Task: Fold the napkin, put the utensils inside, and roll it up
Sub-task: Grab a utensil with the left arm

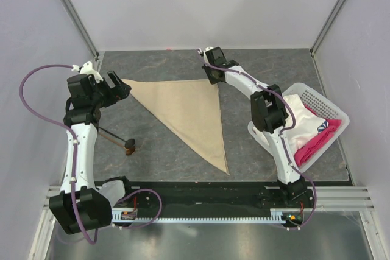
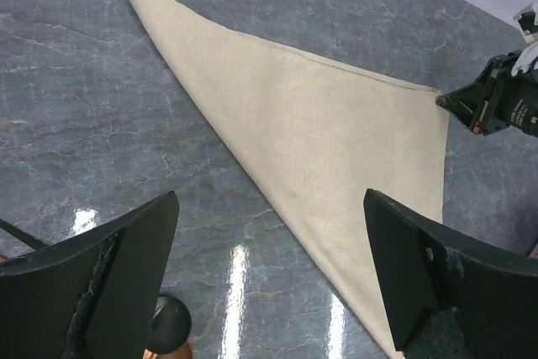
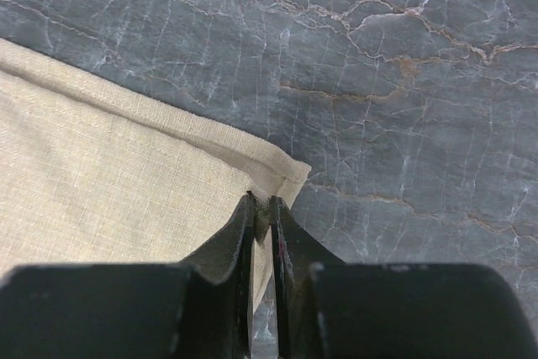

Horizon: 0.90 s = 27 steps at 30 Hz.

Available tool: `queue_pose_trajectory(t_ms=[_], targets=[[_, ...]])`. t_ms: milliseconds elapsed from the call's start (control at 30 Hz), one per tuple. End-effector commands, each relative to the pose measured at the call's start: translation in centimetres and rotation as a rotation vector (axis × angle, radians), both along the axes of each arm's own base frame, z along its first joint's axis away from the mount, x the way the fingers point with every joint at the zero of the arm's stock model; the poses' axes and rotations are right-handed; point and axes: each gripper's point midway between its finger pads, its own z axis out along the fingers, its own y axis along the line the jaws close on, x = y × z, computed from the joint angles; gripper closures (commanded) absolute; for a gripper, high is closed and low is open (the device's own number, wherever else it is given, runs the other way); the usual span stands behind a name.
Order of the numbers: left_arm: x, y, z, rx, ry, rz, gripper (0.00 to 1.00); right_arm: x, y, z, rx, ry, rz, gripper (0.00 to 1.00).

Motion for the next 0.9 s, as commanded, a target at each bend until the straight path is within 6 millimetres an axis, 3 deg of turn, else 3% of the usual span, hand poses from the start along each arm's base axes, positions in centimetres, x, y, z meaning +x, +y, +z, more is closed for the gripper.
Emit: queue_pose_trajectory(t_ms=[0,33,67,133,167,200,233,267,333,367,400,600,733,867], targets=[[0.6,0.0,0.1,-0.008,-0.020,0.002,0.01,1.6,0.2,0.5,-0.009,-0.046,-0.009,0.88],[0.6,0.2,-0.2,0.001,-0.012,0.007,0.01,1.7,0.3,0.5,-0.007,-0.048,-0.006,0.82],[0.8,0.3,-0.8,0.005,0.002,0.012,0.01,1.7,0.4,0.8,-0.004,-0.052,-0.005,0.66],[0.9,1.0,-1.9,0.025,0.031,0.044,0.01,1.7,0.7,1.7,0.014,-0.060,0.000,0.49],[1.0,1.3,-2.6,0.023,0.051,0.063,0.01,1.8,0.9,3.1,0.033,-0.079,0.004,0.38],[1.1,2.0,-3.8,0.021,0.088,0.109,0.01,1.7,0.9,3.9,0.044,-0.085,0.009,0.35],[1.2,2.4,-4.6,0.021,0.112,0.134,0.01,1.4,1.2,4.6,0.064,-0.085,0.025,0.34],[1.3,2.7,-5.3,0.018,0.134,0.151,0.01,1.2,1.4,6.8,0.091,-0.112,0.031,0.32],[1.2,3.9,-7.6,0.003,0.203,0.218,0.02,0.2,1.5,7.7,0.118,-0.101,0.049,0.30],[1.0,4.7,-8.3,-0.010,0.223,0.256,0.03,-0.4,1.7,10.1,0.158,-0.124,0.068,0.30],[0.5,5.2,-9.8,-0.035,0.263,0.306,0.03,-1.6,1.6,9.3,0.176,-0.086,0.066,0.30],[-3.1,8.0,-13.5,-0.031,0.348,0.557,0.14,-7.0,1.5,11.7,0.349,-0.027,0.118,0.28],[-4.7,8.6,-15.5,-0.027,0.393,0.642,0.25,-8.9,1.5,12.7,0.401,-0.006,0.146,0.28],[-5.6,8.2,-18.4,-0.053,0.483,0.662,0.28,-10.1,2.1,12.4,0.443,0.020,0.173,0.28]])
